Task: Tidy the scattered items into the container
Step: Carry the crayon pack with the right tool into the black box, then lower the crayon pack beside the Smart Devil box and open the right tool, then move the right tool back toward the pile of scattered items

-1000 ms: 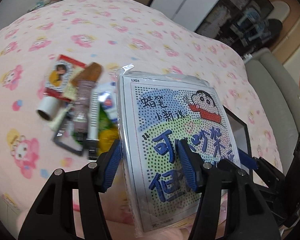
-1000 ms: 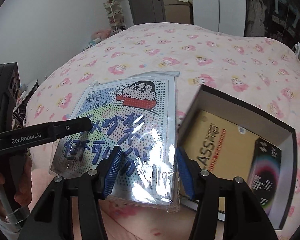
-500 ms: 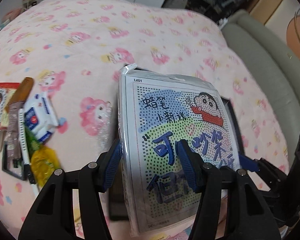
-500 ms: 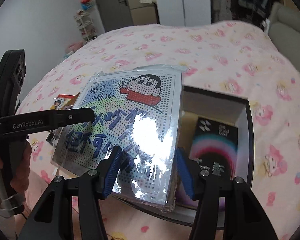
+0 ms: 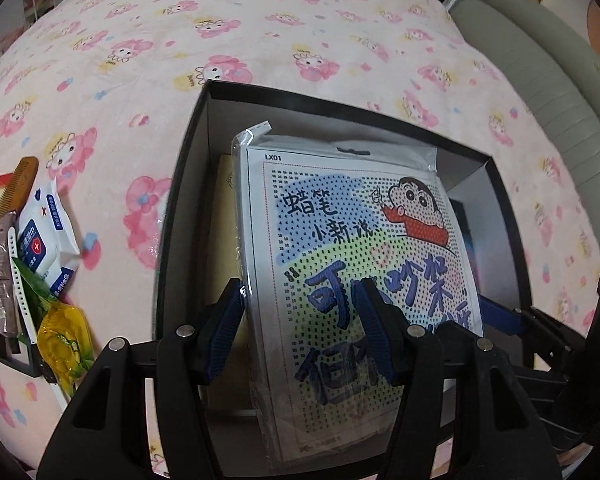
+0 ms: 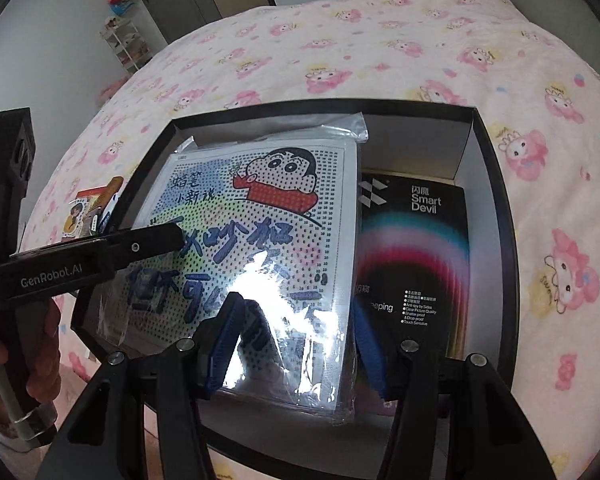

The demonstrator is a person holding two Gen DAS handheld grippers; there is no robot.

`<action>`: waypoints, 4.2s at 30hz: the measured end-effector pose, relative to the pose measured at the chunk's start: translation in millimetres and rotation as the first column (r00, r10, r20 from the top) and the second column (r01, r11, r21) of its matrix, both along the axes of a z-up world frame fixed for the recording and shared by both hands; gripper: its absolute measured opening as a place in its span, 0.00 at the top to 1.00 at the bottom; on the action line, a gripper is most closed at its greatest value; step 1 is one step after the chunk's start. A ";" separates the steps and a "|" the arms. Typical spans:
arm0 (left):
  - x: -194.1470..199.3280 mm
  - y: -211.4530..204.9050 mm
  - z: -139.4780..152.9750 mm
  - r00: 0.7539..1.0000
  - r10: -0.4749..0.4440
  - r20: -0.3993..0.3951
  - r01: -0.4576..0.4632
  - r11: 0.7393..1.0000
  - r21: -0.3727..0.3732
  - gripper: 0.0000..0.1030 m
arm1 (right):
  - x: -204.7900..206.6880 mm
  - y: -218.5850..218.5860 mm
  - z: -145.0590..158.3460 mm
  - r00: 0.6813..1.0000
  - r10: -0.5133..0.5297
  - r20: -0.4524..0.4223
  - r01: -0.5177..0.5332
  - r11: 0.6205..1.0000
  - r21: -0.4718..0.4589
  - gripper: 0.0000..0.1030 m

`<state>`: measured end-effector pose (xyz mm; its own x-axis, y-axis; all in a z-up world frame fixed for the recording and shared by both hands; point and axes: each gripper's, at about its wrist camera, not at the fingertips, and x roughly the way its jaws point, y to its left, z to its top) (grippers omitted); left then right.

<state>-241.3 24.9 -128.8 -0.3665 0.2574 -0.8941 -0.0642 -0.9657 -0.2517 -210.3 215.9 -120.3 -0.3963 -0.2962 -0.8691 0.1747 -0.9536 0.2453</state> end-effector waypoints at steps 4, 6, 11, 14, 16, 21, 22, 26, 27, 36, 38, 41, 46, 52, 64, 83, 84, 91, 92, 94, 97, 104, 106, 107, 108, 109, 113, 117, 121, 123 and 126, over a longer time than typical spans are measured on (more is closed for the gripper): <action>-0.7 9.3 -4.6 1.000 -0.021 0.008 0.022 0.997 -0.073 0.43 | -2.8 2.1 -11.7 0.999 -0.013 0.037 0.013 1.000 0.004 0.51; -1.3 13.0 -6.7 0.999 -0.033 0.013 0.034 0.993 -0.110 0.43 | -4.1 -0.2 -18.2 0.999 -0.009 0.054 0.008 1.000 0.012 0.51; 0.6 15.8 -9.0 0.999 -0.048 0.015 0.050 0.987 -0.154 0.45 | -4.3 -2.9 -21.4 0.998 -0.009 0.062 0.008 1.000 0.021 0.51; 3.9 13.8 -8.0 0.999 -0.051 0.008 0.052 0.987 -0.150 0.46 | -1.9 -3.4 -19.7 0.998 -0.011 0.056 0.010 1.000 0.030 0.51; 6.4 12.2 -5.5 0.999 -0.052 -0.004 0.051 0.990 -0.131 0.46 | -0.3 -2.5 -17.0 0.999 -0.022 0.040 0.021 0.999 0.048 0.51; 15.0 12.2 10.4 0.996 -0.080 -0.050 0.076 0.995 -0.066 0.46 | -0.9 8.6 -5.4 0.993 -0.104 -0.047 0.110 0.985 0.135 0.53; 15.9 12.4 12.0 0.995 -0.090 -0.053 0.086 0.994 -0.062 0.47 | -3.0 8.8 -5.8 0.993 -0.112 -0.044 0.118 0.984 0.136 0.53; 15.1 14.5 15.3 0.992 -0.107 -0.061 0.104 0.993 -0.052 0.53 | -4.8 3.2 -6.0 0.992 -0.116 -0.055 0.124 0.975 0.184 0.53; 15.5 14.3 14.3 0.992 -0.108 -0.060 0.106 0.993 -0.047 0.53 | -2.1 3.9 -5.1 0.991 -0.117 -0.067 0.128 0.973 0.192 0.53; 21.9 13.2 5.9 0.994 -0.105 -0.040 0.104 0.994 -0.028 0.53 | -17.7 -7.9 -24.9 0.997 -0.050 0.054 0.047 0.997 0.059 0.56; 22.6 13.4 5.4 0.993 -0.108 -0.039 0.107 0.994 -0.032 0.53 | -16.9 -12.6 -24.2 0.998 -0.023 0.059 0.020 0.999 0.038 0.56; 23.2 14.2 4.9 0.993 -0.113 -0.036 0.112 0.993 -0.032 0.54 | -14.7 -13.9 -18.6 0.999 -0.003 0.046 0.002 1.000 0.018 0.56; 23.1 30.3 2.7 0.987 -0.158 -0.019 0.157 0.987 -0.031 0.54 | -8.2 3.1 4.5 0.991 -0.095 -0.095 0.109 0.982 0.157 0.56; 28.2 63.8 -7.0 0.973 -0.231 0.020 0.232 0.972 -0.037 0.56 | -9.2 18.4 5.5 0.987 -0.138 -0.081 0.146 0.984 0.107 0.56; 43.5 60.4 7.4 0.989 -0.140 -0.056 0.133 0.985 -0.114 0.56 | 13.0 -2.8 14.2 0.981 -0.137 -0.139 0.160 0.973 0.165 0.56; 161.8 3.8 96.0 0.951 -0.114 -0.287 0.072 0.986 -0.153 0.45 | 138.4 -38.6 81.3 0.936 -0.146 -0.320 0.181 0.980 0.081 0.52; 168.9 2.1 97.6 0.949 -0.110 -0.294 0.066 0.986 -0.155 0.45 | 144.1 -40.8 82.5 0.936 -0.141 -0.322 0.176 0.981 0.083 0.52; 204.2 -12.9 103.6 0.945 -0.092 -0.315 0.048 0.988 -0.144 0.38 | 168.1 -48.8 97.5 0.932 -0.122 -0.342 0.157 0.984 0.078 0.50; 208.0 -15.9 104.5 0.944 -0.089 -0.319 0.043 0.988 -0.147 0.37 | 170.4 -49.8 99.8 0.931 -0.119 -0.346 0.156 0.985 0.079 0.48; 215.0 -22.7 105.7 0.942 -0.083 -0.326 0.036 0.988 -0.150 0.32 | 174.7 -53.2 103.3 0.925 -0.115 -0.361 0.159 0.983 0.093 0.35; 224.0 -33.8 105.8 0.940 -0.075 -0.332 0.026 0.988 -0.150 0.27 | 180.8 -59.6 102.8 0.926 -0.111 -0.362 0.150 0.985 0.083 0.34; 244.5 -62.4 99.9 0.943 -0.036 -0.332 -0.010 0.991 -0.135 0.27 | 187.8 -83.8 93.7 0.945 -0.031 -0.325 0.047 0.998 0.041 0.34; 248.5 -72.4 98.9 0.944 -0.023 -0.331 -0.023 0.990 -0.137 0.27 | 188.4 -90.1 94.1 0.946 -0.014 -0.324 0.023 0.999 0.025 0.34; 250.3 -78.2 98.6 0.944 -0.013 -0.328 -0.032 0.990 -0.134 0.27 | 189.0 -94.1 94.2 0.945 -0.005 -0.326 0.013 1.000 0.021 0.34; 251.6 -82.7 98.1 0.945 -0.003 -0.327 -0.043 0.990 -0.132 0.27 | 189.7 -99.2 93.8 0.945 0.005 -0.328 0.002 1.000 0.022 0.34; 253.1 -88.4 98.1 0.945 0.010 -0.326 -0.056 0.990 -0.131 0.27 | 190.3 -104.4 93.4 0.944 0.017 -0.330 -0.010 1.000 0.023 0.34; 255.2 -106.5 99.2 0.942 0.043 -0.333 -0.092 0.987 -0.134 0.27 | 191.9 -126.5 90.1 0.942 0.058 -0.332 -0.050 0.998 0.034 0.34; 255.9 -124.7 98.4 0.937 0.085 -0.339 -0.136 0.982 -0.128 0.27 | 187.2 -150.0 86.6 0.940 0.099 -0.327 -0.084 0.995 0.060 0.34; 254.9 -152.9 94.4 0.937 0.146 -0.316 -0.173 0.983 -0.057 0.27 | 183.2 -169.7 88.5 0.928 0.133 -0.349 -0.124 0.991 0.047 0.34; 249.1 -168.8 88.6 0.943 0.192 -0.272 -0.198 0.980 0.005 0.28 | 179.2 -178.7 84.1 0.923 0.150 -0.355 -0.142 0.989 0.049 0.34; 229.0 -190.2 78.4 0.938 0.268 -0.220 -0.270 0.963 0.023 0.38 | 161.2 -196.9 59.1 0.934 0.185 -0.305 -0.156 0.981 0.118 0.44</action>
<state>-12.3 -165.3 -50.4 -0.6080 0.1159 -0.7855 0.1454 -0.9563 -0.2537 -49.1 19.0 -61.2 -0.6031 -0.3096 -0.7352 0.3907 -0.9181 0.0662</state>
